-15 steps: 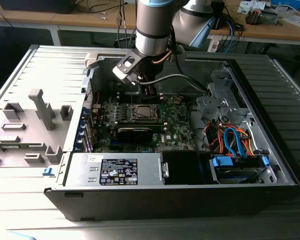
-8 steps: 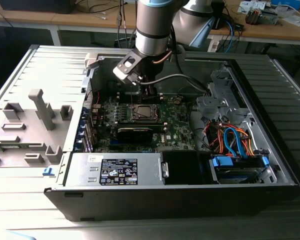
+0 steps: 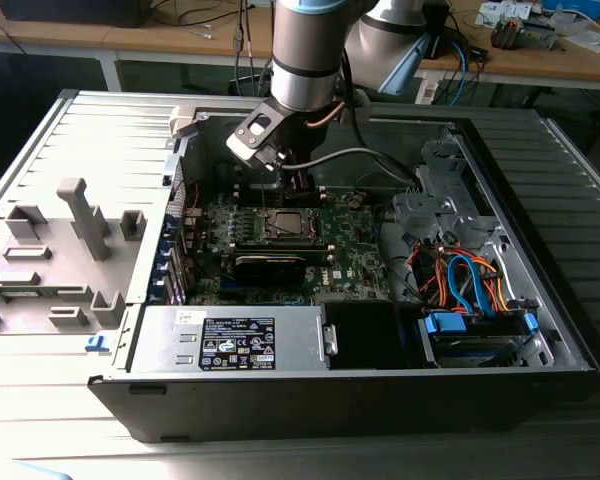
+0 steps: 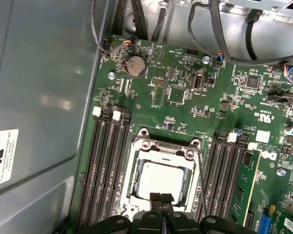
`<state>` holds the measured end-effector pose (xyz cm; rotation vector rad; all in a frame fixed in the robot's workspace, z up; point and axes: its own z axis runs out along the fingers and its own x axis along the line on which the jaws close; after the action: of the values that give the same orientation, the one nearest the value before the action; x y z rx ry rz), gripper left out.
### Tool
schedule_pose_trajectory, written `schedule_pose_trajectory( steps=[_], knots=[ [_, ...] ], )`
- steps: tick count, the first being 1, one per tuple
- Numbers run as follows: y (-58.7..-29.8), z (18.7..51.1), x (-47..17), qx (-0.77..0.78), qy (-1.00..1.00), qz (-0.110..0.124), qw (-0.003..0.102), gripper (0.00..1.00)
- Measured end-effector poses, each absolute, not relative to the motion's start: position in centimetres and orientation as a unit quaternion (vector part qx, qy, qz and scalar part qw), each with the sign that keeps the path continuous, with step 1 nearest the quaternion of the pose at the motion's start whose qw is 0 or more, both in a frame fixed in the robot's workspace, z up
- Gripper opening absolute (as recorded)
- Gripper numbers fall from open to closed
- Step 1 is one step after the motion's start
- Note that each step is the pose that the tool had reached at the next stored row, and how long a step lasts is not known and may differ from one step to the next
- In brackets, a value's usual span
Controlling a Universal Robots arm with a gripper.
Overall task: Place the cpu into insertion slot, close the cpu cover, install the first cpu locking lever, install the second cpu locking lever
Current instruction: 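Install the first cpu locking lever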
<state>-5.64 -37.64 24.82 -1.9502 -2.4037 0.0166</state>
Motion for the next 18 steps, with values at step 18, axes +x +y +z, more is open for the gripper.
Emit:
schedule_pose_trajectory(
  steps=[18],
  knots=[
    [-37.64,24.82,-5.64,-0.612,-0.791,0.006,0.023,0.11]
  ],
)
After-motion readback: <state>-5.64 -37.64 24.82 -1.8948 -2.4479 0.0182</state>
